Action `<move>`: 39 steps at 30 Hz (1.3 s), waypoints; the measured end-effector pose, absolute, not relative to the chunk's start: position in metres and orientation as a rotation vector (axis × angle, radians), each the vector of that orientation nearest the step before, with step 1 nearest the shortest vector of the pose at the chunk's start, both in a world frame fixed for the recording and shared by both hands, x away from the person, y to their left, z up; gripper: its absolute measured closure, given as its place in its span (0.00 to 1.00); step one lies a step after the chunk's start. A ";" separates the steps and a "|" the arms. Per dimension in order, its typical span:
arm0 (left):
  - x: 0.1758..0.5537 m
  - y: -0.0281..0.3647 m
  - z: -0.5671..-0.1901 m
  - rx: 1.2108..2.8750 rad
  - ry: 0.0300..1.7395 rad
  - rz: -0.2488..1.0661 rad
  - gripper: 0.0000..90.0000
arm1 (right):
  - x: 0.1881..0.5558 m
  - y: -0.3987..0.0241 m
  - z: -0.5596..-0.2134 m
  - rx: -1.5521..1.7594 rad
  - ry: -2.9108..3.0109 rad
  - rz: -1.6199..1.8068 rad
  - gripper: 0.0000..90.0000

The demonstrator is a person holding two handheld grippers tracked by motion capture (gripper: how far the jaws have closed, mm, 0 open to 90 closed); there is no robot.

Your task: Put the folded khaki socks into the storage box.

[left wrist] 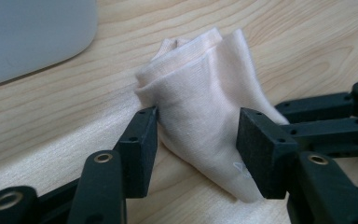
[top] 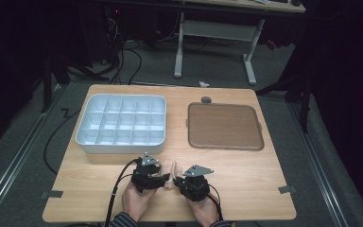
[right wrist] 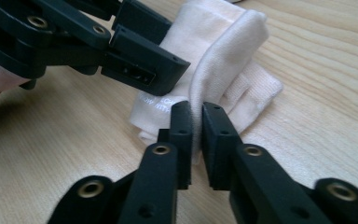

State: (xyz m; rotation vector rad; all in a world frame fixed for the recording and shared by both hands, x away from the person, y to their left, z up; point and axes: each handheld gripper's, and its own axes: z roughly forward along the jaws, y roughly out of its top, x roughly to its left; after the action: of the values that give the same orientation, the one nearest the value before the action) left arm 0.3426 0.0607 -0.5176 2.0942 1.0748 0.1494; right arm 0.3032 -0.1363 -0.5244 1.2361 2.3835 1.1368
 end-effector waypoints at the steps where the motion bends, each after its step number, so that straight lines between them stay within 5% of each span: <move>1: 0.343 0.059 -0.518 2.107 1.076 0.162 0.54 | 0.303 -0.137 -0.524 1.233 2.375 1.137 0.87; 13: 0.347 0.054 -0.521 2.123 1.094 0.183 0.55 | 0.306 -0.148 -0.527 1.290 2.366 1.141 0.97; 21: 0.351 0.065 -0.515 2.069 1.105 0.146 0.40 | 0.304 -0.143 -0.528 1.287 2.372 1.143 0.96; 29: 0.362 0.068 -0.509 2.021 1.132 0.076 0.30 | 0.299 -0.140 -0.521 1.228 2.365 1.177 0.80; 39: 0.369 0.061 -0.512 2.051 1.143 0.013 0.31 | 0.298 -0.183 -0.506 1.284 2.229 1.161 0.76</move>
State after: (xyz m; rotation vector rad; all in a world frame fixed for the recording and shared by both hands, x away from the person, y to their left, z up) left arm 0.3694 0.0609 -0.5120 2.0510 1.1434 0.0131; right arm 0.2983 -0.1826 -0.5059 1.2837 2.2287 1.1614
